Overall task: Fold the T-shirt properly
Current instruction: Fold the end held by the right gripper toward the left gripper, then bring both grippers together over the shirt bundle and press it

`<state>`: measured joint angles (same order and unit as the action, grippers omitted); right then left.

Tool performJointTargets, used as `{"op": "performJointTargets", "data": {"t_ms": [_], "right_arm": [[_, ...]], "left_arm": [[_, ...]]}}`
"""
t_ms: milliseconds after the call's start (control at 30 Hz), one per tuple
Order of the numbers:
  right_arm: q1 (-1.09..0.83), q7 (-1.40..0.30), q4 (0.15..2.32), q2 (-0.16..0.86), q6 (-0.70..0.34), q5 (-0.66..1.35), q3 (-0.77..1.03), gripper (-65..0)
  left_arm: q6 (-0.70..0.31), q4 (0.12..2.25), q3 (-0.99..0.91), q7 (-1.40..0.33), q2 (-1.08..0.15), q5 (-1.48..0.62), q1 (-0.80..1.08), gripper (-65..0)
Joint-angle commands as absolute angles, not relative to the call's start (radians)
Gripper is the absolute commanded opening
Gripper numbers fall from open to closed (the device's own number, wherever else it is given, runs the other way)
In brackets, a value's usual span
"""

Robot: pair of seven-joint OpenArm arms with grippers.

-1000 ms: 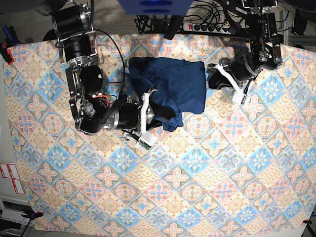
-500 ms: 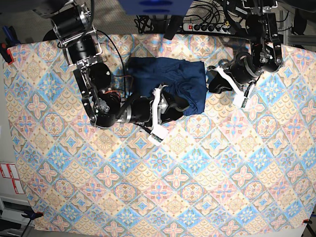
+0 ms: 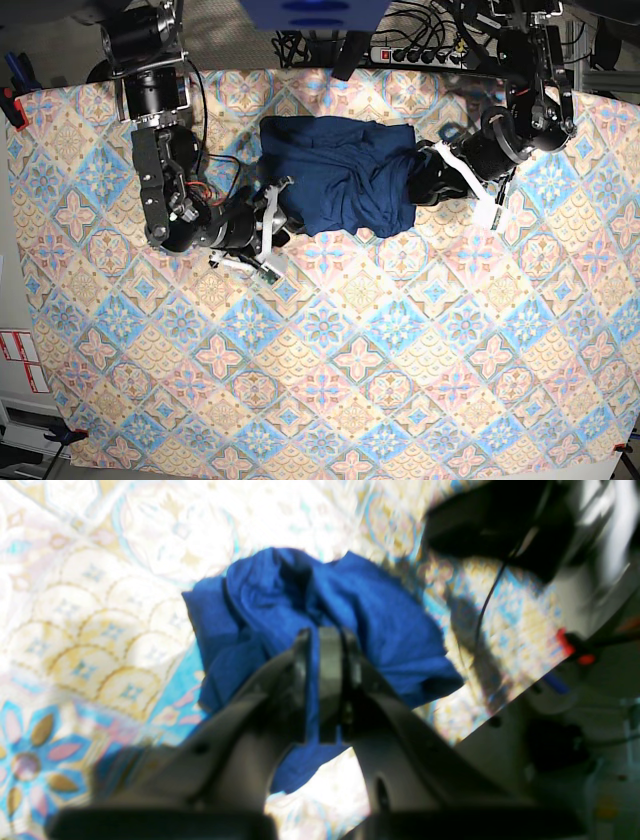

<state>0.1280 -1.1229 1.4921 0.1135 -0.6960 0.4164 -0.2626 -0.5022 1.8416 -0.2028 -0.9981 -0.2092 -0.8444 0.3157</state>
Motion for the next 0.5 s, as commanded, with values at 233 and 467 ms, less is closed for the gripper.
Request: {"op": "performJointTargets", "data": {"t_ms": [233, 467], "right_arm": [[0.153, -1.093, 1.512, 0.111, -0.698, 0.398, -0.259, -56.8], [0.151, -1.093, 1.512, 0.107, -0.698, 0.398, -0.303, -56.8]], "left_arm": [[-0.503, 1.788, -0.041, -0.977, -0.199, -0.733, 0.228, -63.4], [-0.503, 1.733, 0.048, -0.983, -0.163, -0.598, 0.196, -63.4]]}}
